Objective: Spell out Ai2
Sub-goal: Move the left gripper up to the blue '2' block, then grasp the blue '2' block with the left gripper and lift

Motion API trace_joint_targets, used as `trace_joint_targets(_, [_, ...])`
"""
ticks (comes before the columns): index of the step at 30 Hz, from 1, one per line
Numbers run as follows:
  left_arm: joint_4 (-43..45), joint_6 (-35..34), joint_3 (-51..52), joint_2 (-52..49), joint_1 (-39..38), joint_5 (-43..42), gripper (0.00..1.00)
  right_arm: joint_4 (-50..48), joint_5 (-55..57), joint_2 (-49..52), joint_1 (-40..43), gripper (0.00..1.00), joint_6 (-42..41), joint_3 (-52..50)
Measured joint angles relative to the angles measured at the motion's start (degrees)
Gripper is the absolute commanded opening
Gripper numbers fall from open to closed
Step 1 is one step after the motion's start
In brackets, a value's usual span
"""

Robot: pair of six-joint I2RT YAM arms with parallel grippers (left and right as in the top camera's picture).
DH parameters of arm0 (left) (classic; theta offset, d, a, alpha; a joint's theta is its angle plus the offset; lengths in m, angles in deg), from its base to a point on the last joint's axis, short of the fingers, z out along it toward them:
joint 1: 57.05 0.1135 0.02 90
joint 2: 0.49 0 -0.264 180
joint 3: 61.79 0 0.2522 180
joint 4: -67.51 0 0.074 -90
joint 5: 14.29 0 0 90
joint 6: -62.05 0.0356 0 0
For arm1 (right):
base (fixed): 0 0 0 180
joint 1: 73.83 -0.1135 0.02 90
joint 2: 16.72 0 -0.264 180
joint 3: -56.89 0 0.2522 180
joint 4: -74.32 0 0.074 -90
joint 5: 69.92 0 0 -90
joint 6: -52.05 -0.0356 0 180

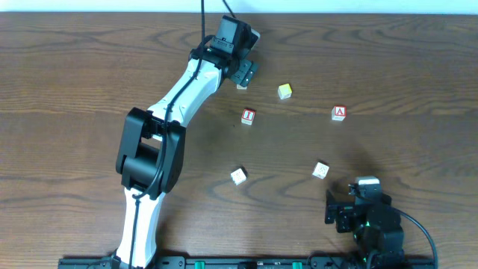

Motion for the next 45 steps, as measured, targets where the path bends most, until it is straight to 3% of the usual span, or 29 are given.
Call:
trace_joint_targets(6, [-2.89,-14.34,0.00,0.00,-1.46,-0.02,0.81,0.00,0.00,-0.02,0.00,0.99,0.00,0.00])
trace_joint_targets(13, [-6.14,-22.99,0.02,0.00,-2.40,0.46,0.71,0.00,0.00,0.00,0.00,0.99,0.00,0.00])
trace_joint_targets(32, [-3.58,-29.90,0.07,-5.16,-2.89,2.10,0.70,0.02,0.02,-0.02,0.00,0.99,0.00,0.00])
trace_joint_targets(38, [-1.57,-31.06,0.07,-5.86,-2.89,1.86,0.62,0.00,0.00,0.00,0.00,0.99,0.00,0.00])
trace_joint_targets(45, [-1.40,-32.09,0.07,-6.75,-2.89,1.73,0.43,0.00,0.02,-0.02,0.00,0.99,0.00,0.00])
